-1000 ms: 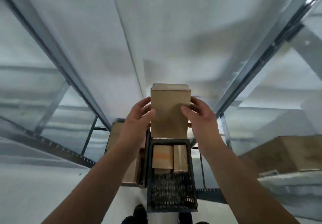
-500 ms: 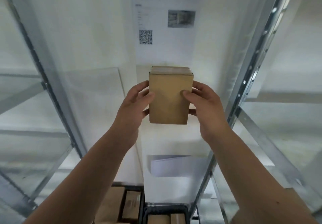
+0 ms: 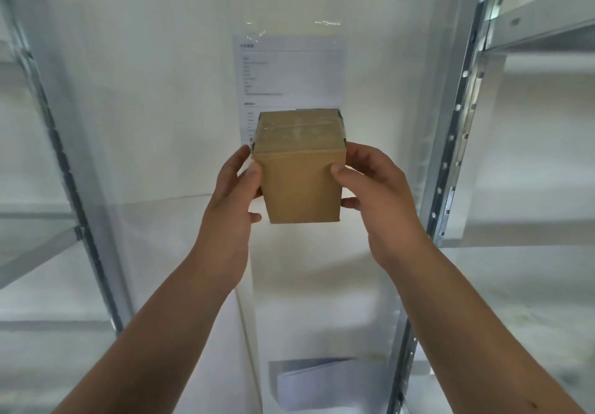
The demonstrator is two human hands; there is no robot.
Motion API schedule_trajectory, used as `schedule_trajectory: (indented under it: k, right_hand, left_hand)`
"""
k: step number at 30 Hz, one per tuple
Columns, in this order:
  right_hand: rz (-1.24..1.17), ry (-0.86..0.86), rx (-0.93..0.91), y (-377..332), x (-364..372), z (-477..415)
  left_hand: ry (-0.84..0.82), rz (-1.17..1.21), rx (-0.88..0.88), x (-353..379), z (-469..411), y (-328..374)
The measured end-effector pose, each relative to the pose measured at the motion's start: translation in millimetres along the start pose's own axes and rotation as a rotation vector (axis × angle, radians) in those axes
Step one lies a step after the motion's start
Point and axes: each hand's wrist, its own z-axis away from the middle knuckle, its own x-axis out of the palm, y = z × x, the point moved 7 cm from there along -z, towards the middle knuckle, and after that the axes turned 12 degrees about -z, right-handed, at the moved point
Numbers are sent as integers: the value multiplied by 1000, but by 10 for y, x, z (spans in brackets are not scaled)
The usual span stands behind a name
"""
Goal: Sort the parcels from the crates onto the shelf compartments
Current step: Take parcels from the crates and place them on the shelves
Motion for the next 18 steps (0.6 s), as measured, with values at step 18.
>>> schedule_trajectory:
  k: [18]
  right_hand:
    - [-276,105,84,290,-140,75]
  left_hand:
    - [58,88,79,-117,23,-151]
